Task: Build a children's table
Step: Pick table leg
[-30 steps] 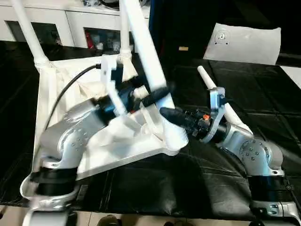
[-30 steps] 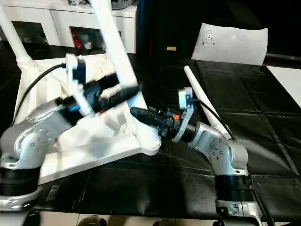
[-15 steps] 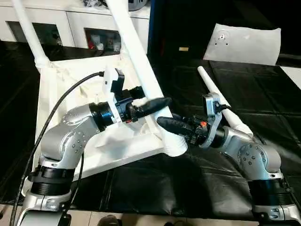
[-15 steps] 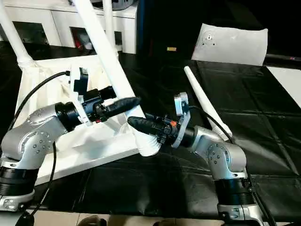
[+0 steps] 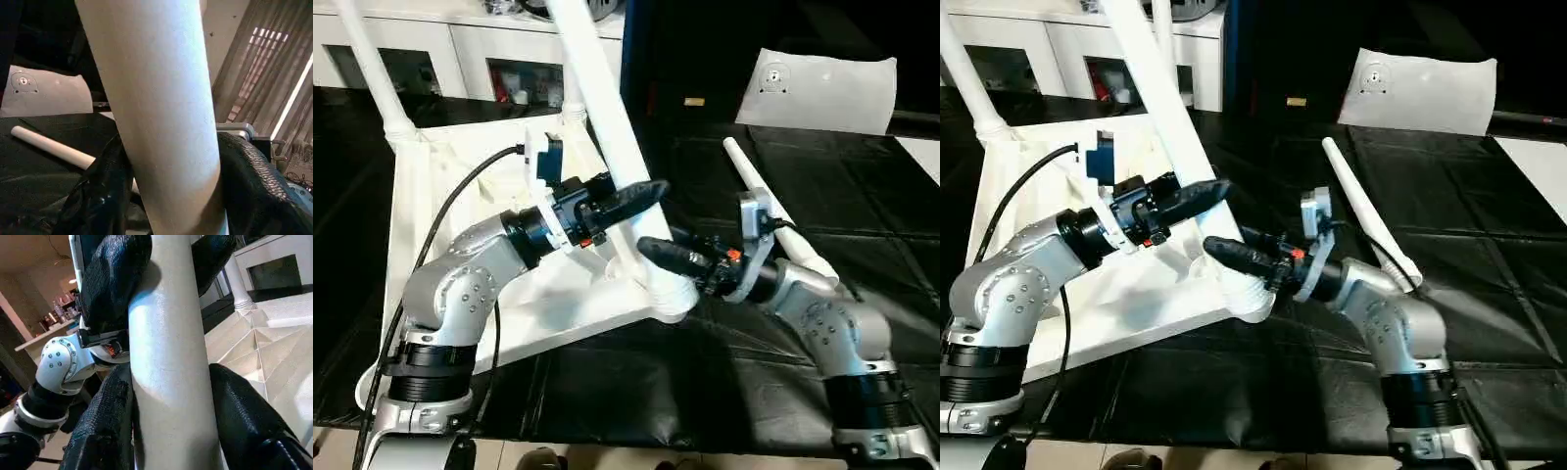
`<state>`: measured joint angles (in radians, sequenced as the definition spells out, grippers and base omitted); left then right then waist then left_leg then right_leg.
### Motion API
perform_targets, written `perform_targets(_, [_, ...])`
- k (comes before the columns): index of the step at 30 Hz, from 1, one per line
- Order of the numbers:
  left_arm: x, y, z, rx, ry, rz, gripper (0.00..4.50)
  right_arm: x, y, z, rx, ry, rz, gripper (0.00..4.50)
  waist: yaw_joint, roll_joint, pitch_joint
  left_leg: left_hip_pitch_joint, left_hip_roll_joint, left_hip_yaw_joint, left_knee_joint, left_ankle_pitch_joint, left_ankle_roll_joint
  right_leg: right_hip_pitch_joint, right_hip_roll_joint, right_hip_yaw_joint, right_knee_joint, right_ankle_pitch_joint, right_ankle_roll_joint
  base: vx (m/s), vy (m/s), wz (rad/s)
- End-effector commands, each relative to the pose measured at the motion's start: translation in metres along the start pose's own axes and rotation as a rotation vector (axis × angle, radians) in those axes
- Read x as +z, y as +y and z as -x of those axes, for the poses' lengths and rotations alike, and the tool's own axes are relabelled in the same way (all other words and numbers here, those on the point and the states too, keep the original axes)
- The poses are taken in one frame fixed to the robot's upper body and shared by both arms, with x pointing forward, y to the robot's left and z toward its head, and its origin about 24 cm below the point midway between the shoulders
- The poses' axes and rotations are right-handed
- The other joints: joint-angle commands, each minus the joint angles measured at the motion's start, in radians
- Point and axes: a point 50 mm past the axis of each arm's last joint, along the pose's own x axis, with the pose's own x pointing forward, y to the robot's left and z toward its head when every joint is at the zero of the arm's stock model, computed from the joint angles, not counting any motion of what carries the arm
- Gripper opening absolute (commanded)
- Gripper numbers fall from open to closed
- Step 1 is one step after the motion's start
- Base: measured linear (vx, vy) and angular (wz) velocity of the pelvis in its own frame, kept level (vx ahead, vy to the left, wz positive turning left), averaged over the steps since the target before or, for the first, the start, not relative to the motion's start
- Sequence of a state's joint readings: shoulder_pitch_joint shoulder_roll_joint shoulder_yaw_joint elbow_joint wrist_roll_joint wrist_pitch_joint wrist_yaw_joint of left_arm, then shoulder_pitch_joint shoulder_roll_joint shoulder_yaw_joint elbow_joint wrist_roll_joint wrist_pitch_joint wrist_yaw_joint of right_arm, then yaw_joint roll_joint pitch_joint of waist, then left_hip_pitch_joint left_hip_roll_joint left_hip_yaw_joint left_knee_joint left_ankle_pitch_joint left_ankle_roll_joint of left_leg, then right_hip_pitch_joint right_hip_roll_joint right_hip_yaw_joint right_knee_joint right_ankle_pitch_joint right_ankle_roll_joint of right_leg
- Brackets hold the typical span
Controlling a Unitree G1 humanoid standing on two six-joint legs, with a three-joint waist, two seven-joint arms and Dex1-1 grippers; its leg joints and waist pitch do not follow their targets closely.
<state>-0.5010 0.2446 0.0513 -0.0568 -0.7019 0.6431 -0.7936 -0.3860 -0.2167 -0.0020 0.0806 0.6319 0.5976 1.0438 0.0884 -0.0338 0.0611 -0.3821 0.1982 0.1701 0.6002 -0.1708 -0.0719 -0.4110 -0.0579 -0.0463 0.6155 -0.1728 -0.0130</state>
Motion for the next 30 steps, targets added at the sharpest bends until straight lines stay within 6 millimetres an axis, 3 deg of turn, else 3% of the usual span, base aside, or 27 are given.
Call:
perform_targets(1, [0.011, -0.007, -0.005, -0.019, -0.029, -0.040, 2.19, -0.009, -0.003, -0.001, -0.044, 0.032, -0.005, 1.89, 0.000, 0.019, -0.072, 0.020, 0.025, -0.006, -0.073, -0.232, -0.028, 0.052, -0.064, 0.035, -0.075, -0.242, -0.170, 0.000, 0.000, 0.00])
perform_targets(14, [0.015, -0.001, -0.004, 0.054, -0.003, -0.047, 1.98, -0.016, -0.011, -0.003, -0.123, 0.081, 0.063, 1.89, -0.002, 0.016, -0.072, 0.020, 0.025, -0.005, -0.073, -0.226, -0.027, 0.052, -0.063, 0.036, -0.075, -0.253, -0.159, 0.000, 0.000, 0.00])
perform_targets(16, [0.017, 0.003, -0.004, 0.091, 0.030, -0.078, 1.96, -0.014, -0.017, -0.004, -0.183, 0.084, 0.090, 2.59, -0.004, 0.017, -0.071, 0.020, 0.024, -0.006, -0.073, -0.226, -0.027, 0.050, -0.063, 0.036, -0.074, -0.255, -0.158, 0.000, 0.000, 0.00])
perform_targets(20, [0.022, 0.005, -0.002, 0.111, 0.068, -0.125, 1.94, -0.007, -0.020, -0.008, -0.214, 0.074, 0.120, 2.73, -0.005, 0.017, -0.071, 0.023, 0.023, -0.006, -0.074, -0.231, -0.037, 0.050, -0.062, 0.036, -0.076, -0.275, -0.151, 0.000, 0.000, 0.00])
perform_targets(25, [0.026, 0.004, -0.002, 0.092, 0.115, -0.156, 1.84, 0.006, -0.015, -0.015, -0.199, 0.090, 0.186, 3.12, -0.003, 0.018, -0.073, 0.021, 0.023, -0.005, -0.073, -0.192, -0.034, 0.053, -0.061, 0.036, -0.066, -0.194, -0.165, 0.000, 0.000, 0.00])
perform_targets(26, [0.026, 0.003, -0.003, 0.079, 0.132, -0.164, 1.84, 0.010, -0.014, -0.017, -0.205, 0.096, 0.213, 3.38, -0.003, 0.017, -0.073, 0.020, 0.022, -0.005, -0.073, -0.192, -0.033, 0.054, -0.060, 0.036, -0.066, -0.193, -0.164, 0.000, 0.000, 0.00])
perform_targets(30, [0.027, 0.000, -0.004, 0.044, 0.178, -0.183, 1.84, 0.015, -0.012, -0.022, -0.184, 0.167, 0.245, 3.54, -0.004, 0.017, -0.070, 0.023, 0.022, -0.004, -0.073, -0.210, -0.038, 0.052, -0.060, 0.037, -0.069, -0.225, -0.161, 0.000, 0.000, 0.00])
